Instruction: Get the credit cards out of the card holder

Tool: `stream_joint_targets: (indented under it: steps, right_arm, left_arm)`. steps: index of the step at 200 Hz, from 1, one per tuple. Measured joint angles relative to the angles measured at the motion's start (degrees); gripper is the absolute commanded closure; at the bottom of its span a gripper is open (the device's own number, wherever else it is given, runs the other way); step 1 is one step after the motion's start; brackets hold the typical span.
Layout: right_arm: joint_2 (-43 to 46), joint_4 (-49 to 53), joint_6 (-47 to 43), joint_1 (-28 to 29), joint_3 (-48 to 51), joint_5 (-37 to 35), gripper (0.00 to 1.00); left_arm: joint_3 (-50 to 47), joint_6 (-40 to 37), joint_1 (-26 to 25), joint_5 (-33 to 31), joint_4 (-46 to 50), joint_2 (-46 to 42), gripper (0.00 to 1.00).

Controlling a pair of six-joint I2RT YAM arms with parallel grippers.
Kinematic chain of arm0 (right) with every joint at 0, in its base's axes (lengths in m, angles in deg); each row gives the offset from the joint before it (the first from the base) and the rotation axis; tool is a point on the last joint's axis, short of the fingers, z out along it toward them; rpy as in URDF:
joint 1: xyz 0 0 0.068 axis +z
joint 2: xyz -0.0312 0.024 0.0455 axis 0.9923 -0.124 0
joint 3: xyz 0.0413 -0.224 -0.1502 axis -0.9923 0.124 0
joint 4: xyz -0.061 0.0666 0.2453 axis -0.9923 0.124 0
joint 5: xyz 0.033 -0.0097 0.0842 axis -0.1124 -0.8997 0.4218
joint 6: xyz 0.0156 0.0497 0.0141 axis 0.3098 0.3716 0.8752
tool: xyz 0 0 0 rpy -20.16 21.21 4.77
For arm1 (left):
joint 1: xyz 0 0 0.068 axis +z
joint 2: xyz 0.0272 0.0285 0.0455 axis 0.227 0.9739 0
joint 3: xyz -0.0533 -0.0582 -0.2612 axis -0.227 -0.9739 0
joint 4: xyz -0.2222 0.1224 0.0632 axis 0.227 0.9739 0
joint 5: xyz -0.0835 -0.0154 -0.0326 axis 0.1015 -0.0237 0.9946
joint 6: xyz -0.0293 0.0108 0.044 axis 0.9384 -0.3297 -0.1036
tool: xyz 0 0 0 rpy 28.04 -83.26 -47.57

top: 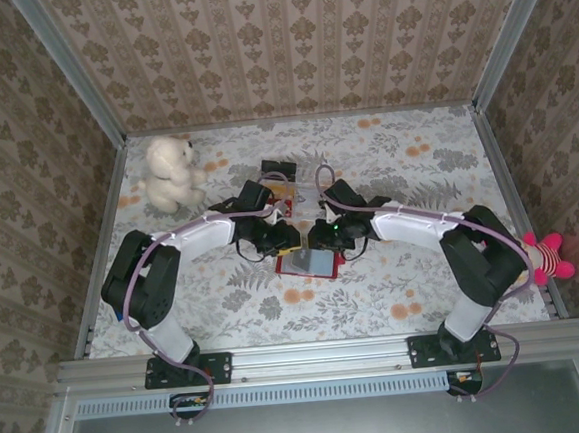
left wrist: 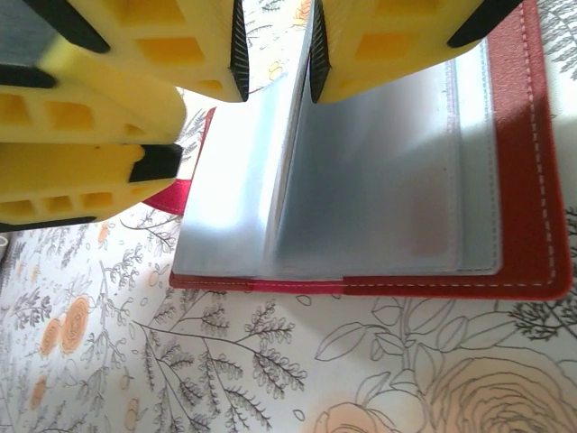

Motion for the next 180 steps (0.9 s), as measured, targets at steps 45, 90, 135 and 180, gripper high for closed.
stream_joint_targets:
  steps: [45,90,135,180]
  right_arm:
    - [2.5,-1.3,1.5,-1.6,2.7,-0.2,0.68]
    - [4.2,-3.7,4.0,-3.0,5.2,0.1,0.63]
    - [6.3,-6.4,6.3,-5.2,8.2,0.6,0.61]
    - [8.8,-6.8,7.3,-6.1,9.9,-0.4,0.61]
  left_arm:
    - [0.0,0.0,-1.3,1.2,-1.4,0.0,0.70]
    - [0.7,0.3,-3.4,3.2,-2.7,0.5,0.69]
    - [1.5,1.3,-5.0,4.0,-4.3,1.9,0.59]
    - [1.5,1.9,-5.5,4.0,-5.0,2.2,0.50]
